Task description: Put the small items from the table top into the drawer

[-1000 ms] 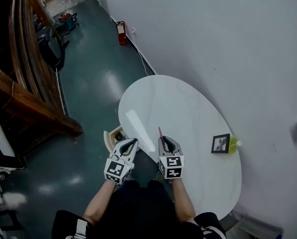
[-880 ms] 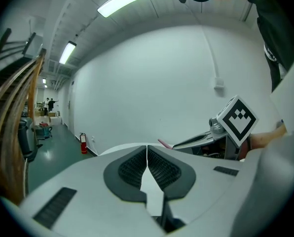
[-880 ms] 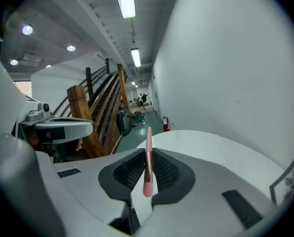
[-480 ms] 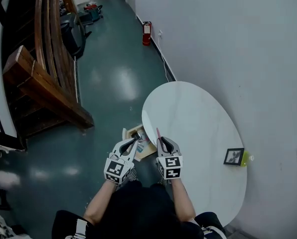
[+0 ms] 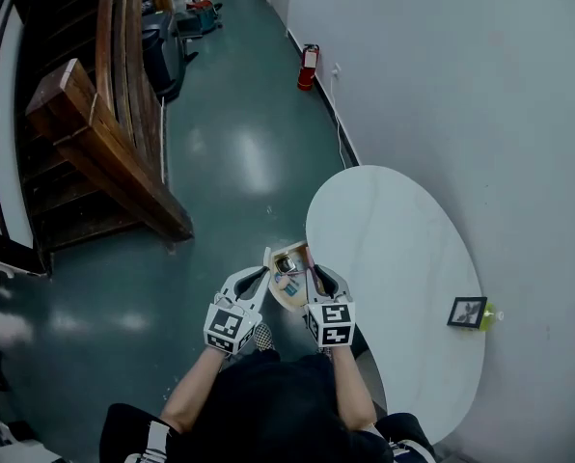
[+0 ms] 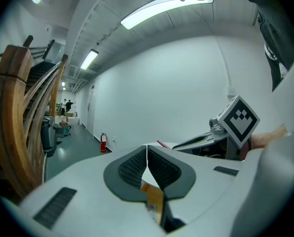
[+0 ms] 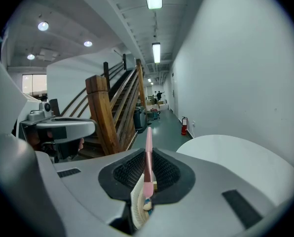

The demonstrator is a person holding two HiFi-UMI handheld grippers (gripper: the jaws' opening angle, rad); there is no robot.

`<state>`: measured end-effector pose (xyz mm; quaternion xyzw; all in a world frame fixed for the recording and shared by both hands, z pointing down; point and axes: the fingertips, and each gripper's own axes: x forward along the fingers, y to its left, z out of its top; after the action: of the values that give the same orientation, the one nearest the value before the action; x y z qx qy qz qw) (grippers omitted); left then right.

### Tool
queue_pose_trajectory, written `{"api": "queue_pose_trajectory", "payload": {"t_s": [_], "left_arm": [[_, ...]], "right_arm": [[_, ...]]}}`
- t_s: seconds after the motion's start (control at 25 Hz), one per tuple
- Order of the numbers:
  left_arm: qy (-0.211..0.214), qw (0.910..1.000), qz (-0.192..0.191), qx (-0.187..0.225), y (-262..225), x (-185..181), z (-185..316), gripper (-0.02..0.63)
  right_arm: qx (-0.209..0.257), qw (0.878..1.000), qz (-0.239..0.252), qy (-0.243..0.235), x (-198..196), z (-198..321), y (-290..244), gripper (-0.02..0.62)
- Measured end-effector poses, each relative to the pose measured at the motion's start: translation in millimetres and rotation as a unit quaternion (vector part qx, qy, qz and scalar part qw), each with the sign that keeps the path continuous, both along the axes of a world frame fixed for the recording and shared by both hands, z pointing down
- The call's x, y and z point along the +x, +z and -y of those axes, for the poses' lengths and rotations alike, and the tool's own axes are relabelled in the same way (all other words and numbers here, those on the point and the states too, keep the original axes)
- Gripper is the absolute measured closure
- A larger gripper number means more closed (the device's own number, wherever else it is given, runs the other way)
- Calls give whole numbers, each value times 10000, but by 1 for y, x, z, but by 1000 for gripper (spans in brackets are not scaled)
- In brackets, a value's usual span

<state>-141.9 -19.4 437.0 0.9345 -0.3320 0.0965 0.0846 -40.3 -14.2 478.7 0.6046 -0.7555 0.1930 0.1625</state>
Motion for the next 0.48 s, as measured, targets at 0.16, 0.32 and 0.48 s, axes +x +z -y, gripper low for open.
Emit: {"api": "queue_pose_trajectory", "payload": {"t_s": [0.16, 0.32, 0.48], "left_arm": [[57, 10000, -10, -14, 2, -16, 3, 584], [21, 9999, -65, -146, 13, -21, 2, 584], [-85, 9995, -50, -315, 31, -20, 6, 584]], "right_arm": [[-68, 10000, -28, 40, -16, -2, 4, 529], [-243, 9997, -69, -6, -22, -7, 16, 529], [-405, 9991, -60, -126, -20, -1, 33, 529]]}}
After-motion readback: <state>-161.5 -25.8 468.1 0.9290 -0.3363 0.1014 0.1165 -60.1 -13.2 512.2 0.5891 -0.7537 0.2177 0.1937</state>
